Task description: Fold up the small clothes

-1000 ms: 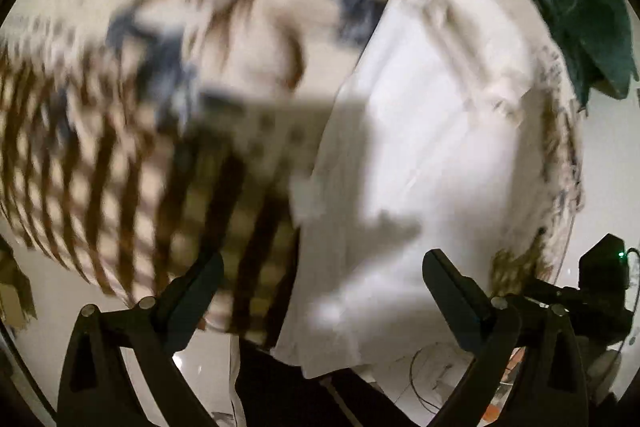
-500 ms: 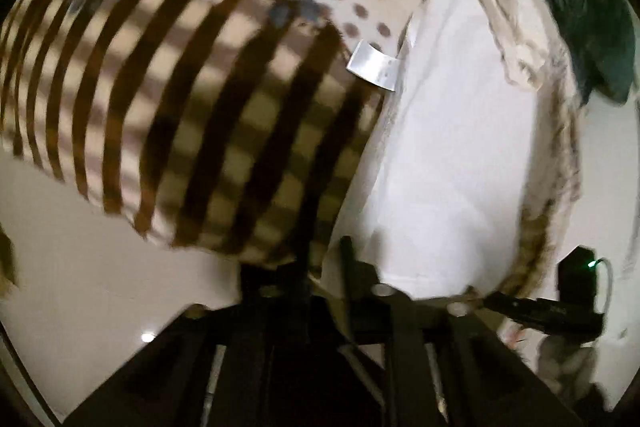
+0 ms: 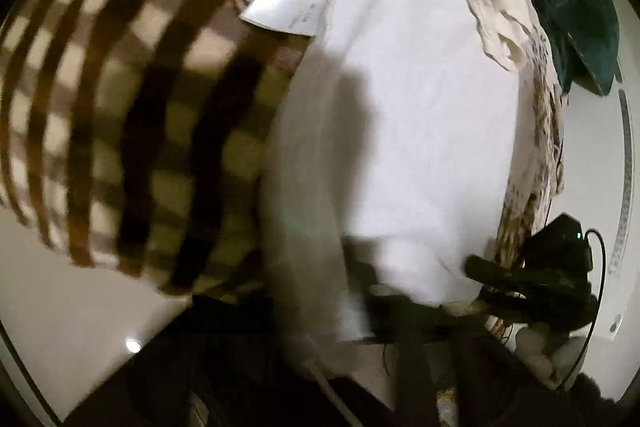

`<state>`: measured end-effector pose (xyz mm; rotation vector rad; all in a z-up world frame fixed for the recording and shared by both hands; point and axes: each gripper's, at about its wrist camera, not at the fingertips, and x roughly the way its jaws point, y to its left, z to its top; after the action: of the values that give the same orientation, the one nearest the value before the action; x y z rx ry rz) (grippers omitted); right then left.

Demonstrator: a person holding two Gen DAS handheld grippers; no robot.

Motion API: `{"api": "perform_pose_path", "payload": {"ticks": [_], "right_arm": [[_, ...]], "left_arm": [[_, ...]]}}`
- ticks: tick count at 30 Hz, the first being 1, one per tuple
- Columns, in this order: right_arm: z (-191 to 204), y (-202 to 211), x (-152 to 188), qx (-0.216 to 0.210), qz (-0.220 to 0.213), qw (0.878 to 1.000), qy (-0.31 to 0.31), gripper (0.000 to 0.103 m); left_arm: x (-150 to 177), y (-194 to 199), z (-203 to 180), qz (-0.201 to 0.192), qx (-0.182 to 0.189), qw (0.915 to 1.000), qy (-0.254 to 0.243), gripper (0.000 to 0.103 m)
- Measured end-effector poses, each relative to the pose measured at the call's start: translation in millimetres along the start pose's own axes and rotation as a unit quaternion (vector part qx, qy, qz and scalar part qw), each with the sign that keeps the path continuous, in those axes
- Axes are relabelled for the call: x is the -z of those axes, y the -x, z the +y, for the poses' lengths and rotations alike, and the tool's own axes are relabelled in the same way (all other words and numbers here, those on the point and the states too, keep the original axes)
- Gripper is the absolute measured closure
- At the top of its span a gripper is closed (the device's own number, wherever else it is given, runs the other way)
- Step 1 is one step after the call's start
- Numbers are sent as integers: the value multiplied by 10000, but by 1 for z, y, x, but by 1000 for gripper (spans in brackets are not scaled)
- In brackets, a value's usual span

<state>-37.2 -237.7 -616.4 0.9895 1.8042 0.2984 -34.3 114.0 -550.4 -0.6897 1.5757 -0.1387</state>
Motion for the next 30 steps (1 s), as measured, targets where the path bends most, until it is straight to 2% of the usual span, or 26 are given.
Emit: {"api": "perform_pose_path", "payload": {"ticks": [1, 5, 9, 13, 15, 19, 23, 24, 26, 27, 28, 30], "right_arm": [[1, 1, 3, -49, 20, 10000, 5, 91], [10, 17, 19, -285, -58, 9996, 62, 93], [41, 41, 21, -419, -139, 9988, 214, 94], [86, 75, 0, -631, -461, 9962, 396, 94], [111, 99, -25, -777, -690, 9934, 487, 94], [159, 123, -89, -882, -1220, 9867, 620, 94], [195, 134, -170, -962, -1647, 9802, 534, 94], [203, 135, -189, -988, -1772, 9778, 522, 93], [214, 140, -221, -1067, -1991, 9728, 521, 85], [214, 141, -232, -1034, -2024, 9725, 504, 70], [218, 147, -237, -1017, -2102, 9710, 510, 55], [223, 155, -235, -843, -2248, 9686, 643, 42]], "left_arm": [[4, 5, 0, -41, 62, 10000, 39, 98], [8, 31, 5, -8, 573, 9963, 640, 100], [-11, 67, -5, -232, 998, 9902, 953, 100], [-64, 94, -40, -569, 1379, 9849, 875, 100], [-102, 103, -55, -722, 1494, 9837, 700, 100], [-184, 103, -88, -970, 1594, 9816, 409, 100], [-273, 83, -107, -1000, 1740, 9788, 407, 98], [-293, 75, -108, -923, 1797, 9781, 499, 94], [-319, 73, -107, -868, 1962, 9747, 636, 68], [-327, 78, -106, -962, 2038, 9721, 646, 32], [-332, 83, -105, -1086, 2088, 9699, 621, 23], [-333, 94, -101, -1289, 1898, 9722, 465, 23]]}}
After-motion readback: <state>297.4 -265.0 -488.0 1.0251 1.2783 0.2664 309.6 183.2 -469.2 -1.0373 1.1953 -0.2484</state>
